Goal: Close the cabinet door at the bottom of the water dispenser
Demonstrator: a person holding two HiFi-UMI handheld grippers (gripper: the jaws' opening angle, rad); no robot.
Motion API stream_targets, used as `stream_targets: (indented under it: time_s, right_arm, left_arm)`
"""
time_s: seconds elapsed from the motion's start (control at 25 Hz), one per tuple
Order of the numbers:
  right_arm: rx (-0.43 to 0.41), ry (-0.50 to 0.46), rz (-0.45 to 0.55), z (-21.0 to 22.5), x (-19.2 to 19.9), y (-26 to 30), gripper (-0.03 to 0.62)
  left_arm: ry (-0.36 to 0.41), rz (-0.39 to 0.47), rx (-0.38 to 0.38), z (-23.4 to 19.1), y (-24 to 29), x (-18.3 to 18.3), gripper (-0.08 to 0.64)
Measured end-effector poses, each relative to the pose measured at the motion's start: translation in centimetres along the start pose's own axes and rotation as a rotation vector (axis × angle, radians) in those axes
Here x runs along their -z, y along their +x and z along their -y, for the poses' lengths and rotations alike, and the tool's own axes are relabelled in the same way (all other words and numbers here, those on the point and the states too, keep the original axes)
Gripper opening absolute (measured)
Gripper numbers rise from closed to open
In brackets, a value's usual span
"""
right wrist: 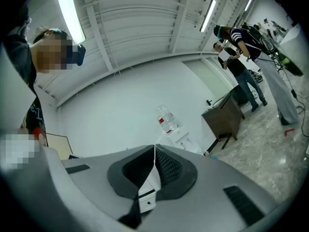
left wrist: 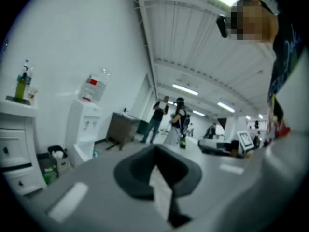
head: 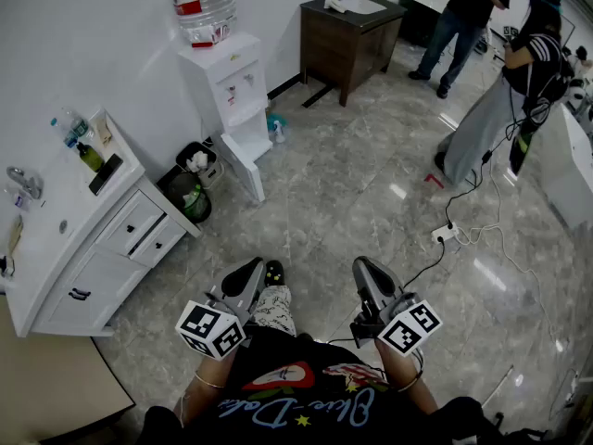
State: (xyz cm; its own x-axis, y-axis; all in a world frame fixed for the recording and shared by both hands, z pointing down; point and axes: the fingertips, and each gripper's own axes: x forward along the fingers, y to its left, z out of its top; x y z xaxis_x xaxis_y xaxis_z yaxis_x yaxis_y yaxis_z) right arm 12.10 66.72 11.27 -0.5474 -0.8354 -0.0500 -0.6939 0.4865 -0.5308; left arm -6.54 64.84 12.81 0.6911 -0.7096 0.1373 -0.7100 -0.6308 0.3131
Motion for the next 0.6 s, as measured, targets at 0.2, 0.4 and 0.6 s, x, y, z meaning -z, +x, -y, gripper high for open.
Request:
stream_targets:
  time_s: [0.2, 0.4, 0.6]
  right_arm:
    - [0.000, -0.025, -0.016, 4.0, -1.2, 6.1, 0.017]
    - [0.002, -0.055, -0.035, 9.9, -3.1, 16.0, 0.017]
    - [-0.030, -0.038, -0.014, 14.8, -6.1, 29.7, 0.017]
  left_arm:
    - [-0.016, 0.022, 0.013, -4.9, 6.2, -1.2, -0.003]
    - [-0.047, 0.034, 0.056, -12.7, 16.2, -3.1, -0.003]
    - [0.047, 0.033, 0.058, -22.3, 25.2, -8.9, -0.003]
